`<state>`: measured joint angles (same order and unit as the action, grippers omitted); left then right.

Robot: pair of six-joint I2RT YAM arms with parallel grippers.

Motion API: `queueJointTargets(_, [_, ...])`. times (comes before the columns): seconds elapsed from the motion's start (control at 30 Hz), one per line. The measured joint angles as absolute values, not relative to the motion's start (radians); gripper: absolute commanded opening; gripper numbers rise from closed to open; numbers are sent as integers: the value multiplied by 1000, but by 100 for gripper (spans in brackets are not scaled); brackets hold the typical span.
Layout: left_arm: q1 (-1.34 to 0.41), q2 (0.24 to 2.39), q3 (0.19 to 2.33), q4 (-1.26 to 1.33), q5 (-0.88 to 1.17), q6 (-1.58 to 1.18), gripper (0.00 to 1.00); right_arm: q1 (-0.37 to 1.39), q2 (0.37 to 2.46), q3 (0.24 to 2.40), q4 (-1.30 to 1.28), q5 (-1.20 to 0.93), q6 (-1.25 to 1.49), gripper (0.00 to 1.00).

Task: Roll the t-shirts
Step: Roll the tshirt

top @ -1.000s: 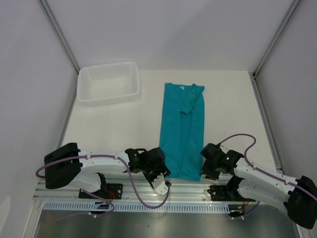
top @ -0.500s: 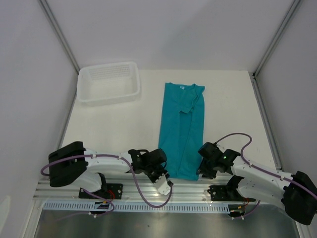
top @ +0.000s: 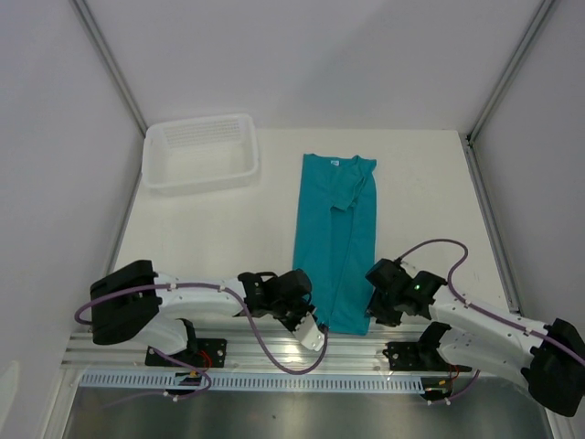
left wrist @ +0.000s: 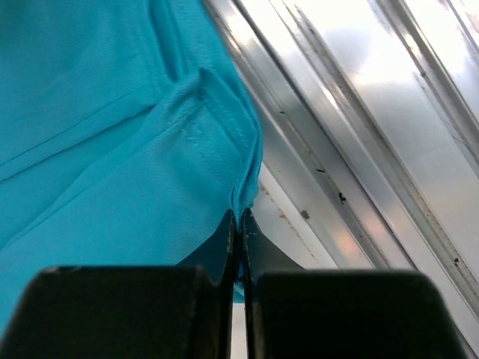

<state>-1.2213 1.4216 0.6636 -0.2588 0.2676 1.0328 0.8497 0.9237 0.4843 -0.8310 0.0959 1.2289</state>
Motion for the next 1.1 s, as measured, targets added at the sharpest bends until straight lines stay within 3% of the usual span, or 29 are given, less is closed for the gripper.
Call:
queueJointTargets(0.37, [-1199,1422,683,-244,259,958,1,864,1012,421,-675,19,1218,38])
queueJointTargets(0.77, [-1136,1422,717,-255,287,861,1,812,961,427,-699,1,1198,3])
queueJointTargets(1.1, [-1047,1422,786,-270,308,780,1,630,1025,482,-686,-68,1069,2])
